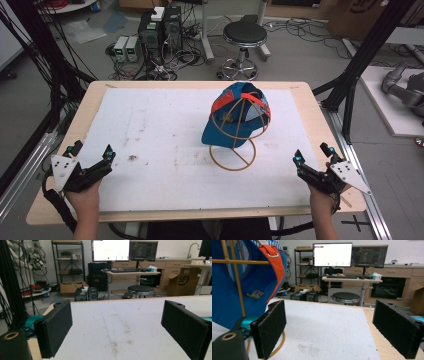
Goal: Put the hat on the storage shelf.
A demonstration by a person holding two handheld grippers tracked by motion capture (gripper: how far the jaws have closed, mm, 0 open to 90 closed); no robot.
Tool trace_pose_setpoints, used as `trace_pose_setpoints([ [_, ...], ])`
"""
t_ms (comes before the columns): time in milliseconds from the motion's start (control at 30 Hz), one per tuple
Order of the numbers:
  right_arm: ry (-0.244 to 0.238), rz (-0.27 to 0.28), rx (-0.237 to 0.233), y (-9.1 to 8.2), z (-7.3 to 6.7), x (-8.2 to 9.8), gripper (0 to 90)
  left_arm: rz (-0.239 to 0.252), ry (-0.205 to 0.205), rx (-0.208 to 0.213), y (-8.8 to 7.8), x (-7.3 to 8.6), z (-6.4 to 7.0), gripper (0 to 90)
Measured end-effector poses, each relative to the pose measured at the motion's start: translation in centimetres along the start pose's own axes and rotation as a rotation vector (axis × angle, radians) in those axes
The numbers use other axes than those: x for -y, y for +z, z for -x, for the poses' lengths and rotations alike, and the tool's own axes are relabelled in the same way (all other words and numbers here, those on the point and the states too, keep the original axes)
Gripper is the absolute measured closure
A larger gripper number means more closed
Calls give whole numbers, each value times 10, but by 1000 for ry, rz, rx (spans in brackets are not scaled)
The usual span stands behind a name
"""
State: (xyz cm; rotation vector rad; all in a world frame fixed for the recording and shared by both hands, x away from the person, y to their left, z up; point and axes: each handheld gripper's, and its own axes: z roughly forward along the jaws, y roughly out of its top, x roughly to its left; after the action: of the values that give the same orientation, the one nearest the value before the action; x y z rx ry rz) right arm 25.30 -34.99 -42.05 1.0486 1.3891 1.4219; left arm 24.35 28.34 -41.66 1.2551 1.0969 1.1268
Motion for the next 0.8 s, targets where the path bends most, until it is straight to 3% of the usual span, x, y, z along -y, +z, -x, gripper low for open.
trace_pose_setpoints([
  [300,-6,3,8,-10,-1,-4,115,-2,0,20,5,-1,7,103],
  [467,16,5,16,-12,4,-2,115,-10,16,27,7,-1,10,103],
  [800,19,2,18,-11,4,-2,116,-6,-1,22,7,0,9,103],
])
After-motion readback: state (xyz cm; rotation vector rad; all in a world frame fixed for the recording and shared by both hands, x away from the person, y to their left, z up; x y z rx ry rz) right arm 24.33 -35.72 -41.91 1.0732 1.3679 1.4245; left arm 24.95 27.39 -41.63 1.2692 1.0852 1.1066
